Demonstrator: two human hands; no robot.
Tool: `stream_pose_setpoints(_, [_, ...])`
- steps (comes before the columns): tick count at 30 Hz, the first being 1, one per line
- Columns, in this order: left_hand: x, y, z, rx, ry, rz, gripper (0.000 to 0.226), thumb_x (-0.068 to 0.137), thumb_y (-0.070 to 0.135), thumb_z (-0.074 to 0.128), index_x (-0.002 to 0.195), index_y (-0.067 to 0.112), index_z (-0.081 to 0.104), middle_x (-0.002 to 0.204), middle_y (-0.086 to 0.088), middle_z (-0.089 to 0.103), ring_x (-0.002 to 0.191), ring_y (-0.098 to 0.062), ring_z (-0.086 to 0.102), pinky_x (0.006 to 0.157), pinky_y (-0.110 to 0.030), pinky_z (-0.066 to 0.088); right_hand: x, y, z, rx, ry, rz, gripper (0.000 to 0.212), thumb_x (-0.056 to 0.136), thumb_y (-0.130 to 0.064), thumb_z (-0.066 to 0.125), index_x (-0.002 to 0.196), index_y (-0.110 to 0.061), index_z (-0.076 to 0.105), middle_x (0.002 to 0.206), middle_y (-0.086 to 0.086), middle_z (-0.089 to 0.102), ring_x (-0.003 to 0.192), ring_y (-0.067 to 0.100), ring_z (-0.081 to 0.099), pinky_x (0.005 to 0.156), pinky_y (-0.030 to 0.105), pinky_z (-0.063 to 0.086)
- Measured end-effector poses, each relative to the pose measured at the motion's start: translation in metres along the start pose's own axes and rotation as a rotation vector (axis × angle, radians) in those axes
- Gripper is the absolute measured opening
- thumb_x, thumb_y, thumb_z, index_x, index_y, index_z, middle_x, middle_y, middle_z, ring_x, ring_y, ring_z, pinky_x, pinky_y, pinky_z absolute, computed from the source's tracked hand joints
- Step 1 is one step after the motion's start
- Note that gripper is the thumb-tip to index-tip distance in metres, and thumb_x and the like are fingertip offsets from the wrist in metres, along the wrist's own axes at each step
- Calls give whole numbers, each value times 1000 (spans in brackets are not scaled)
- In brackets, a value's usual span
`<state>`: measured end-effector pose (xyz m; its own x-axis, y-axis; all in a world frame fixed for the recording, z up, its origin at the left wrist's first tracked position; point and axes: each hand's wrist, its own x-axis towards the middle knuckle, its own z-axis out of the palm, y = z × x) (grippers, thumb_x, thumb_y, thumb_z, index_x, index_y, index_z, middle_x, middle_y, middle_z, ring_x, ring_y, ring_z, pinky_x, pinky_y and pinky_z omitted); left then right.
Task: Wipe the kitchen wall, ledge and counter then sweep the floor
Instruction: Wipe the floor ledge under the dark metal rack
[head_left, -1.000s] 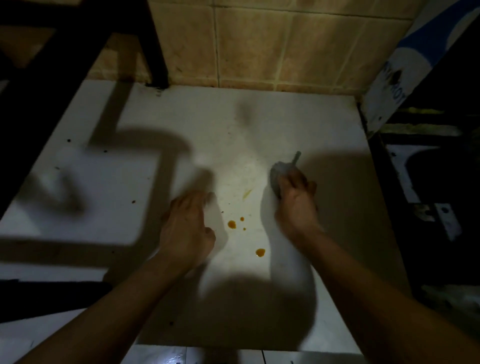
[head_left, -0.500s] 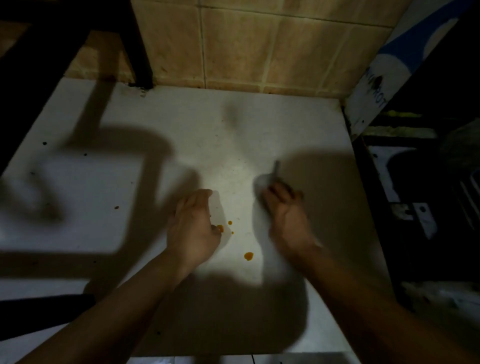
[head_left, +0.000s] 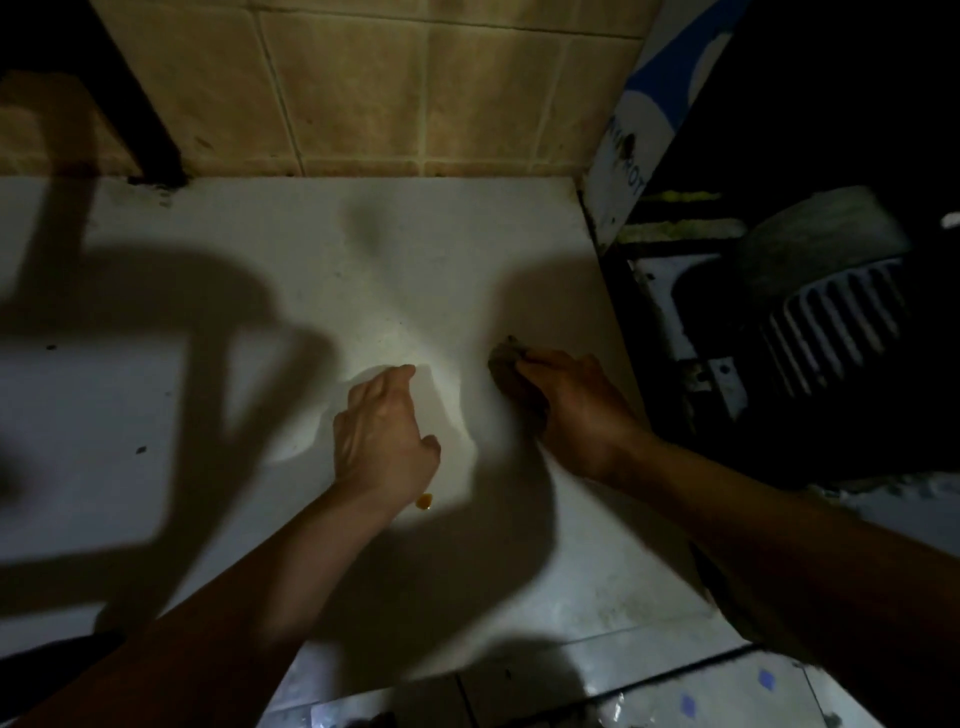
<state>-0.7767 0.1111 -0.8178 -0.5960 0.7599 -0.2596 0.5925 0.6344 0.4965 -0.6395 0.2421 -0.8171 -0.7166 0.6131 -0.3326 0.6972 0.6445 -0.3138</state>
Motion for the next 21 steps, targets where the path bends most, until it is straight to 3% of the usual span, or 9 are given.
stream_pose_setpoints(6, [-5, 8, -1, 17, 30, -9, 70, 83, 19, 64, 144, 20, 29, 144, 0, 39, 136, -21, 28, 109, -35, 27, -11, -9, -3, 33, 124, -17, 79, 79, 8, 47, 147, -26, 27, 154, -6, 19, 132, 26, 28, 107, 30, 31])
stream_pose_setpoints(11, [-12, 2, 0, 106, 37, 24, 69, 85, 22, 62, 144, 17, 28, 142, -1, 40, 131, -21, 34, 106, -35, 33, -8, -7, 10, 149, 239, 29, 89, 79, 16, 44, 148, -35, 20, 154, -13, 16, 131, 19, 23, 98, 11, 16])
stream_pose_setpoints(16, [-35, 6, -13, 169, -24, 30, 72, 82, 28, 65, 142, 18, 28, 142, -2, 39, 127, -21, 36, 103, -36, 32, -9, -15, 20, 198, 193, -25, 91, 76, 16, 46, 146, -37, 25, 152, -12, 20, 129, 22, 29, 103, 29, 39])
stream_pose_setpoints(21, [-67, 0, -22, 221, -57, -28, 74, 83, 26, 66, 144, 20, 24, 147, 0, 32, 133, -20, 29, 106, -36, 28, -20, -34, 32, 247, 196, -49, 74, 85, 7, 49, 146, -32, 31, 150, -11, 26, 131, 23, 26, 106, 32, 39])
